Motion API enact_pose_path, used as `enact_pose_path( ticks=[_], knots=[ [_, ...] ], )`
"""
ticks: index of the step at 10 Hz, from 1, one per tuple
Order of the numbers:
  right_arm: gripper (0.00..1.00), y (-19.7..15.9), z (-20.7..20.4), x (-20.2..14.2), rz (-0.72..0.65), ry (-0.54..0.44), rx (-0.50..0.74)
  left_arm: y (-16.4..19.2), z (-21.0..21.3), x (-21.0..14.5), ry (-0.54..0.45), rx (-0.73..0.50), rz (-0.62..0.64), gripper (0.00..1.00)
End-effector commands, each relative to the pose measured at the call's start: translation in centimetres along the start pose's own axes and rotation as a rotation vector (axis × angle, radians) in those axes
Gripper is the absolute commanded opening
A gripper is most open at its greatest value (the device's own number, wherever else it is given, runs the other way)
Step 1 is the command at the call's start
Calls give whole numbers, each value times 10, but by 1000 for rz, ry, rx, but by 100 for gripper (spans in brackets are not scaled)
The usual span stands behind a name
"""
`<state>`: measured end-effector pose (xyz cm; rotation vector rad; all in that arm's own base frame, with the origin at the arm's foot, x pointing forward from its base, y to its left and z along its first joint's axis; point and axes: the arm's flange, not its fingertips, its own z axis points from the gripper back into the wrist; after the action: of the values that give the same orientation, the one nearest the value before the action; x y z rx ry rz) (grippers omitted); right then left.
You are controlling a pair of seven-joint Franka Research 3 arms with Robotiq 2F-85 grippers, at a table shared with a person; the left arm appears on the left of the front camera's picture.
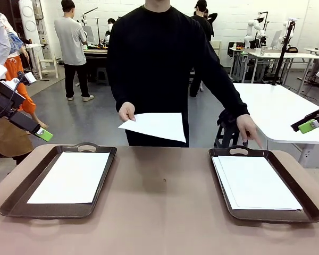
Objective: Sort the A4 documents.
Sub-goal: Receive the A4 Paper.
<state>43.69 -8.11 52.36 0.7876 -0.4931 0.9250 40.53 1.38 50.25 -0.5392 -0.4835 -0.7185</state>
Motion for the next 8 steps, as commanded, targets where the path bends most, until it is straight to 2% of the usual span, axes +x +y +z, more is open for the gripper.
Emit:
enact_pose_path(
  ticks=[1,8],
  knots=[
    [100,1,0,1,7,0,0,0,1,0,-1,0,-4,100],
    [100,1,0,1,7,0,0,0,1,0,-1,0,-4,100]
  ],
)
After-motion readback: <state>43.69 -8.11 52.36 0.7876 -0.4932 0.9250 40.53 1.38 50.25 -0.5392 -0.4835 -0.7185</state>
